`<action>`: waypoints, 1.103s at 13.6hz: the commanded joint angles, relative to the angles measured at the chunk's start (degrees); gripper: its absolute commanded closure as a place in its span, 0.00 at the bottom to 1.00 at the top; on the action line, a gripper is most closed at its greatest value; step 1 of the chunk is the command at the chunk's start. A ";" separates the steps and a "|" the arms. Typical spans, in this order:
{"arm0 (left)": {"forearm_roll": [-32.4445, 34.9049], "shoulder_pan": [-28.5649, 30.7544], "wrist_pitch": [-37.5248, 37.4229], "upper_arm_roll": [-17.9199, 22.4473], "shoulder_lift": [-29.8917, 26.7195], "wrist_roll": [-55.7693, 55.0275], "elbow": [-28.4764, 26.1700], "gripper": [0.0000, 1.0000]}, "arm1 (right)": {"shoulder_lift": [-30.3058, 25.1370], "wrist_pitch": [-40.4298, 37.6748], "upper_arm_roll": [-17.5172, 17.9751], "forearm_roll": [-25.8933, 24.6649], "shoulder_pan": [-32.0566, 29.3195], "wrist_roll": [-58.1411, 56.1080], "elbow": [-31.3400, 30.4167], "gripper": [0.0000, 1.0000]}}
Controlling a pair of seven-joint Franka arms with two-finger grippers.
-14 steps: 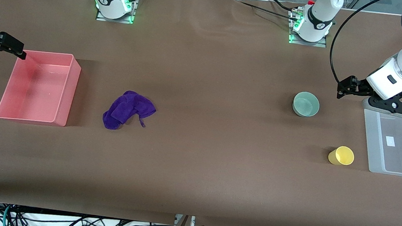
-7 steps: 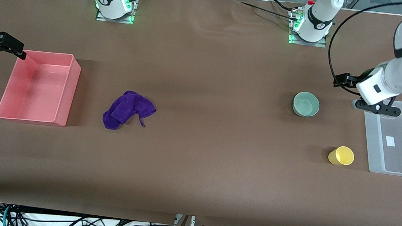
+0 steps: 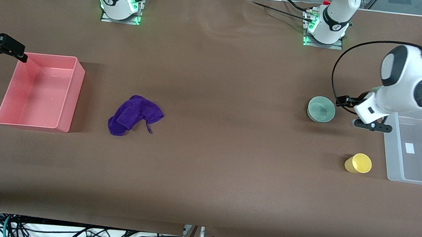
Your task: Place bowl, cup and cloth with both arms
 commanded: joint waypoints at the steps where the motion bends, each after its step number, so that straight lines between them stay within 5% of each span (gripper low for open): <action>1: -0.57 0.39 15.24 -0.15 1.74 4.18 -8.73 0.00 | 1.25 0.56 0.10 0.30 -0.16 0.26 -0.21 0.00; 3: -0.57 0.57 22.47 -0.15 5.52 6.63 -10.95 0.01 | 5.89 0.39 0.27 0.75 1.75 0.26 -0.30 0.00; 5: -0.57 2.93 26.00 -0.24 8.34 11.54 -10.96 0.13 | 7.93 3.18 0.36 1.01 4.48 1.31 -1.26 0.00; 7: -0.75 4.17 27.16 -0.24 9.58 13.15 -10.87 0.89 | 9.78 10.10 0.62 2.06 8.35 5.94 -5.81 0.00; 8: -1.10 4.17 27.16 -0.24 9.58 13.15 -10.78 1.00 | 10.05 14.49 0.62 2.15 10.54 11.46 -8.62 0.00; 12: -1.36 4.09 26.72 -0.33 9.41 13.15 -10.60 1.00 | 14.70 22.60 2.82 2.15 13.37 18.81 -13.64 0.00; 15: -1.36 4.09 24.19 -0.41 7.57 13.15 -10.08 1.00 | 14.80 33.22 3.08 2.15 13.46 18.81 -24.08 0.00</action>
